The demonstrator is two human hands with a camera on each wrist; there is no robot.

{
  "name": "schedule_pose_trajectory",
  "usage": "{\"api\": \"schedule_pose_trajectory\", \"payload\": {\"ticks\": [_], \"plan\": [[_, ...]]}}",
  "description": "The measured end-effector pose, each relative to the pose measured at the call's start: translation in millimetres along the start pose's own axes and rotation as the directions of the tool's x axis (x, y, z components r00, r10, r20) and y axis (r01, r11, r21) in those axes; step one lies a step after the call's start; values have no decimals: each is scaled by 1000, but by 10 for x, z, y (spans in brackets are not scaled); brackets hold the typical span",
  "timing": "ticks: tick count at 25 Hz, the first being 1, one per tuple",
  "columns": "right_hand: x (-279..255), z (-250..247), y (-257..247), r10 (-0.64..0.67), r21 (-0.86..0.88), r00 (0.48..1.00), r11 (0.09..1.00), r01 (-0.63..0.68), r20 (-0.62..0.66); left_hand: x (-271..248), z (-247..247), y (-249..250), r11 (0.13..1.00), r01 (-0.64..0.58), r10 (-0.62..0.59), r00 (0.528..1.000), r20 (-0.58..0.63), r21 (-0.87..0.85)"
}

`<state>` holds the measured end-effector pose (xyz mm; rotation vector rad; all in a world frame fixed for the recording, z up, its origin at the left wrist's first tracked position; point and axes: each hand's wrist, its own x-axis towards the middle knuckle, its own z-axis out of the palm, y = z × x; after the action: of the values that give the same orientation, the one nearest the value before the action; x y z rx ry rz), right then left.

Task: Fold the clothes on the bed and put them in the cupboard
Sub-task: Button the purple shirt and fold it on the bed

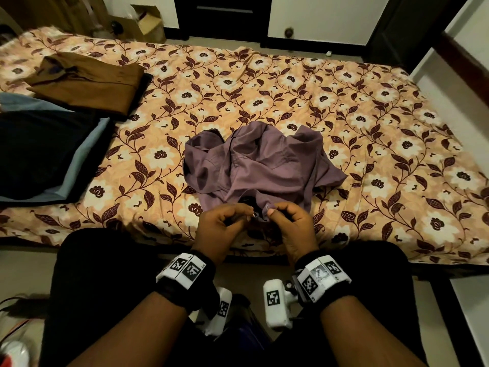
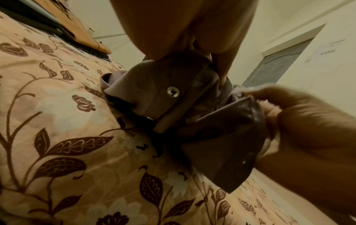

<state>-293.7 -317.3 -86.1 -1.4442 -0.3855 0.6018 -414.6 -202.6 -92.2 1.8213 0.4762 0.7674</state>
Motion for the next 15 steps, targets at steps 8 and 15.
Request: {"api": "schedule_pose_trajectory", "payload": {"ticks": [8, 15], "plan": [[-57, -40, -47, -58, 9, 967, 998, 57, 249, -8, -34, 193, 992, -128, 128, 992, 9, -5], [-35, -67, -70, -3, 37, 963, 999, -7, 268, -46, 0, 179, 1000, 18, -19, 998, 52, 15]]}}
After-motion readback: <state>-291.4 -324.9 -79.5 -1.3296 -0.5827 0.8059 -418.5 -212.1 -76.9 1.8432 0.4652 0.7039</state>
